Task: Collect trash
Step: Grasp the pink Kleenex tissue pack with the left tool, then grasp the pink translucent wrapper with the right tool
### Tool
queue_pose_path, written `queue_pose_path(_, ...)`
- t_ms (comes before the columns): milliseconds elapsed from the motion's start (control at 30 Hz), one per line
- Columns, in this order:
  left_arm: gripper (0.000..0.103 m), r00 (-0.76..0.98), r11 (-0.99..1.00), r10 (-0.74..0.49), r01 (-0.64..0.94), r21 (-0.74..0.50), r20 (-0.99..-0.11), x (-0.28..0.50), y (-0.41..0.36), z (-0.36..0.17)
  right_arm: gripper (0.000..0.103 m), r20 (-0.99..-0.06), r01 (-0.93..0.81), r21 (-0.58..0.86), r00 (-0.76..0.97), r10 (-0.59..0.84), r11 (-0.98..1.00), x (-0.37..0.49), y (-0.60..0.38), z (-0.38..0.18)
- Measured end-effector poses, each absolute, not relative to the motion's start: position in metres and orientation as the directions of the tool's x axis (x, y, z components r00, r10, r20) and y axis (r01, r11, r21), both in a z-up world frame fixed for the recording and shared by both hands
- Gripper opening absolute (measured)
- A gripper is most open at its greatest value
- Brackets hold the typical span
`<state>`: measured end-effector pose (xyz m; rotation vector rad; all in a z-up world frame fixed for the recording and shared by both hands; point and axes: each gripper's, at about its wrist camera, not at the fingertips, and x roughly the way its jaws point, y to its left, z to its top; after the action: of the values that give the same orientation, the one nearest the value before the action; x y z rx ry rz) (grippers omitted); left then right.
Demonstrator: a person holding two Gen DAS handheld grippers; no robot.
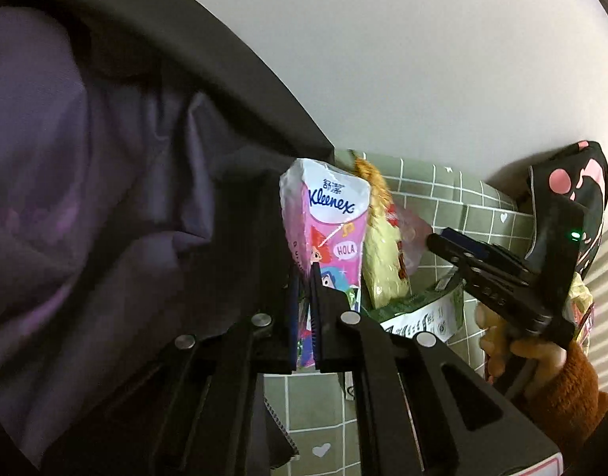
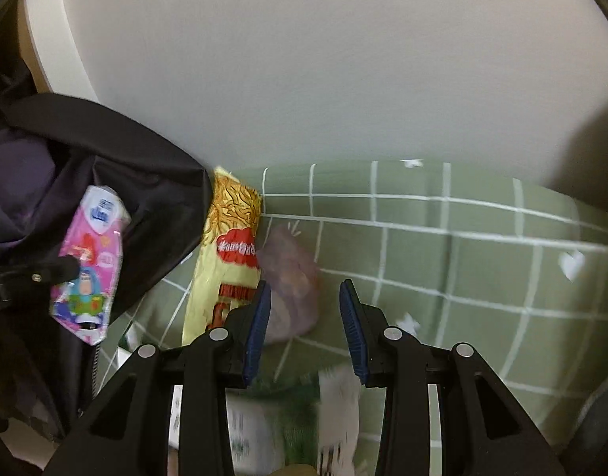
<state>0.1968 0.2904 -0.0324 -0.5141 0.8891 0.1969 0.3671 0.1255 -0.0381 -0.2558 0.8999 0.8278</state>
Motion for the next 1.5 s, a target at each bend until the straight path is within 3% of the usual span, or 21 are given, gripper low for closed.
queue_pose_path(133, 0.005, 0.627, 0.873, -0.054, -0.349, -0.341, -0.778, 0.197, 0.288, -0.034, 0.032, -0.799, -0.741, 0.097, 0.341, 0.496, 0.665, 0.372, 0.139, -0.048)
queue_pose_path(200, 0.005, 0.622, 0.883, -0.061, -0.331, -0.333, -0.781, 0.201, 0.285, -0.037, 0.026, -0.811, -0.735, 0.089, 0.338, 0.477, 0.672, 0.375, 0.143, -0.053)
queue_pose_path(267, 0.005, 0.624, 0.89, -0.068, -0.314, -0.33, -0.778, 0.204, 0.284, -0.037, 0.014, -0.823, -0.728, 0.078, 0.338, 0.456, 0.681, 0.378, 0.146, -0.056)
queue_pose_path(400, 0.005, 0.64, 0.894, -0.082, -0.292, -0.341, -0.764, 0.209, 0.285, -0.032, 0.004, -0.832, -0.736, 0.039, 0.35, 0.43, 0.675, 0.375, 0.147, -0.05)
queue_pose_path(1167, 0.005, 0.699, 0.927, -0.17, -0.126, -0.353, -0.694, 0.227, 0.236, 0.01, 0.003, -0.718, -0.59, 0.016, 0.555, 0.42, 0.807, 0.34, 0.007, 0.05)
queue_pose_path(1500, 0.005, 0.736, 0.938, -0.276, 0.065, -0.341, -0.618, 0.228, 0.184, 0.053, 0.003, -0.623, -0.476, -0.019, 0.693, 0.362, 0.879, 0.295, -0.05, 0.094)
